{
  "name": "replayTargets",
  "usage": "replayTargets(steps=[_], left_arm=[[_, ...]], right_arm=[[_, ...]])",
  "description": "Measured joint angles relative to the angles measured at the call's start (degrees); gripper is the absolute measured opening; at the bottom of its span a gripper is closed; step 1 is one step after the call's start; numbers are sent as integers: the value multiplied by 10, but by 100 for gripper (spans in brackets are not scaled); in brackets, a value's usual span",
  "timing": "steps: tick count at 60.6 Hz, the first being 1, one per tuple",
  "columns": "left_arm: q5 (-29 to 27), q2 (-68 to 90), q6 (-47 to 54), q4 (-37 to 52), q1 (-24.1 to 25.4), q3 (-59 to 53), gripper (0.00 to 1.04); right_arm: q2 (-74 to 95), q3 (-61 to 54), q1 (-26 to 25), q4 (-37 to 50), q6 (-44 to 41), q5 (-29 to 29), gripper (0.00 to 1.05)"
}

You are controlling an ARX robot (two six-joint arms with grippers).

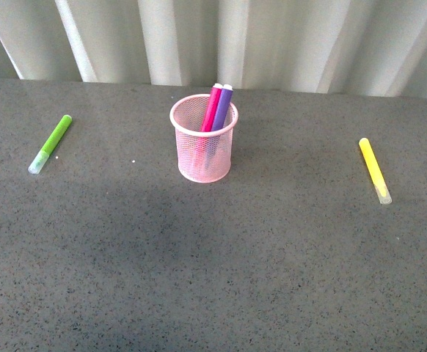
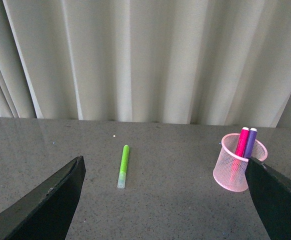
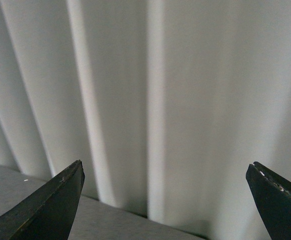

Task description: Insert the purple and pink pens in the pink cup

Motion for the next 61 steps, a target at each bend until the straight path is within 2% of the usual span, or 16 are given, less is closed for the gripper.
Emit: replayTargets(steps=[5,16,25,29,31,35,61], left_arm=[[0,0,0,0,0,0,98],[0,0,0,0,0,0,98],[0,0,0,0,0,0,98],[0,0,0,0,0,0,98],[0,0,0,0,0,0,98],[0,0,0,0,0,0,98],[0,0,0,0,0,0,98]], right_arm=[[-95,-57,-47,-29,-8,-3,98],[-294,-162,-172,-115,-2,-61,98],[-400,-219,-270,-172,10,-105,98],[-424,-232,-298,-198,13,-121,96],[-444,-234,-305,-251,7,-116,90],[-481,-261,-304,-300,4,-111,78],[-615,-368,-211,-338,-6,-19,3]])
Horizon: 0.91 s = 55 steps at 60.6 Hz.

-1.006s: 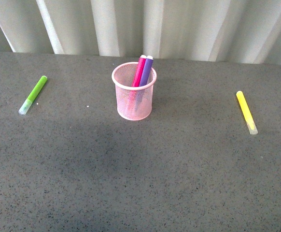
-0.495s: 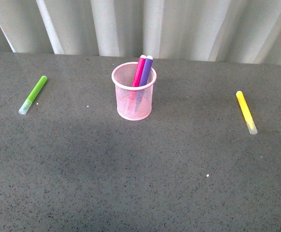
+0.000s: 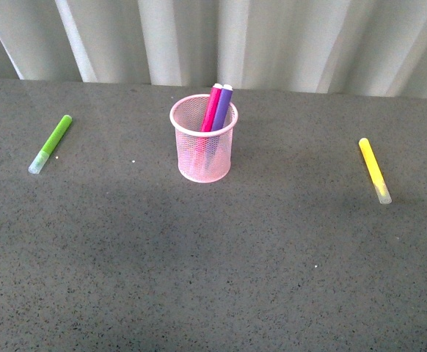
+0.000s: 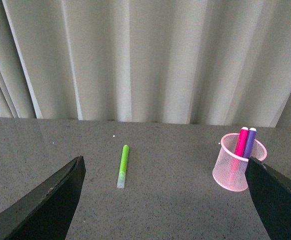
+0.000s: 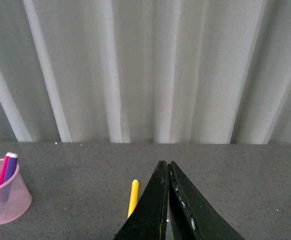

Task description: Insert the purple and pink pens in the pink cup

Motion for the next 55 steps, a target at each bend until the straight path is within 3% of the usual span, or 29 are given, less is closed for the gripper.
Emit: replayTargets(steps=[9,15,20,55], left_arm=[[0,0,0,0,0,0,98],[0,0,0,0,0,0,98],[0,0,0,0,0,0,98],[0,0,0,0,0,0,98]], right_arm=[[-38,-18,21,-19,1,19,4],[-65,-27,66,-37,1,77,3],[-84,-33,83,-49,0,78,3],[-190,-53,85,-118,0,82,3]])
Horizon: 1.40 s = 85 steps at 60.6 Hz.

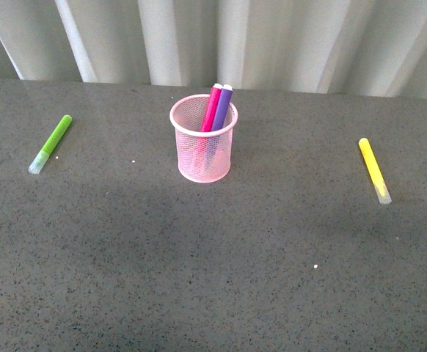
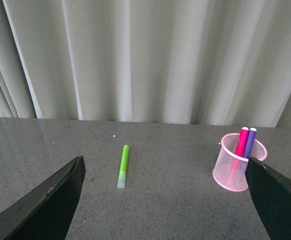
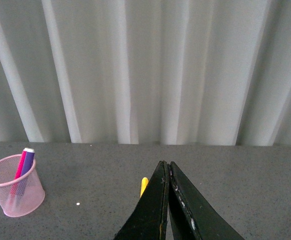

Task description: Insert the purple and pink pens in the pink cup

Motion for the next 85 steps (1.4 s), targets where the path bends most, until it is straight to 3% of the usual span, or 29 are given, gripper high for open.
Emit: replayTargets(steps=[15,21,42,75,85], left_arm=[[0,0,0,0,0,0,98],[0,0,0,0,0,0,98],[0,0,0,0,0,0,98],[0,0,0,0,0,0,98],[0,0,0,0,0,0,98]], right_arm=[[-35,0,0,-36,0,0,3],[-111,0,0,-130,0,0,3],[-133,0,0,-137,0,0,3],[-133,0,0,-137,0,0,99],[-133,0,0,-137,0,0,98]])
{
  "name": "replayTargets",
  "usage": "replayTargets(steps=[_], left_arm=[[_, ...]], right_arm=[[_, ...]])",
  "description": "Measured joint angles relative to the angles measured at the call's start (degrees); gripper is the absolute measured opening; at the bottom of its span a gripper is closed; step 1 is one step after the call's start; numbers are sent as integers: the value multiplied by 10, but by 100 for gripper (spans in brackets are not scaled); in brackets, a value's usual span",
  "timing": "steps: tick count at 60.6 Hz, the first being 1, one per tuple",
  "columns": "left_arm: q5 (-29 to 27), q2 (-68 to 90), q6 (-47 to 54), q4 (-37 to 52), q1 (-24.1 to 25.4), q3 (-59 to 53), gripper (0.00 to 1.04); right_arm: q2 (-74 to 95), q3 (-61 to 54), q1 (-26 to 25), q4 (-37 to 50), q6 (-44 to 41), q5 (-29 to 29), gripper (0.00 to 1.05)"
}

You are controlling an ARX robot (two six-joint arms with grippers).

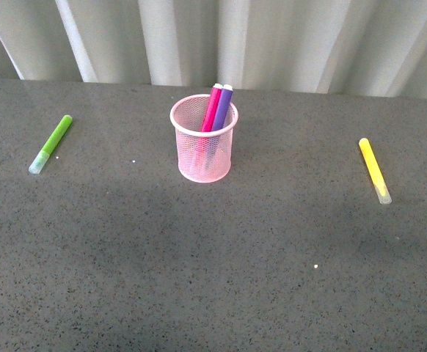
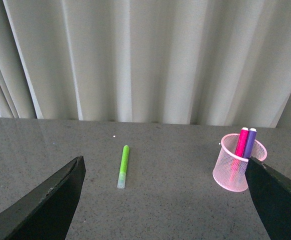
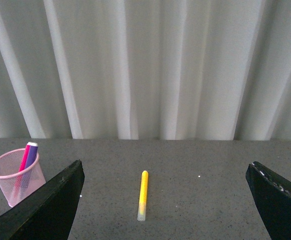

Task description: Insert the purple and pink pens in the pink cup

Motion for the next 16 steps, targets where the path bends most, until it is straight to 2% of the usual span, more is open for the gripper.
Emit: replayTargets(steps=[16], left_arm=[[0,0,0,0,0,0,98]], right_arm=[[0,0,0,0,0,0,98]])
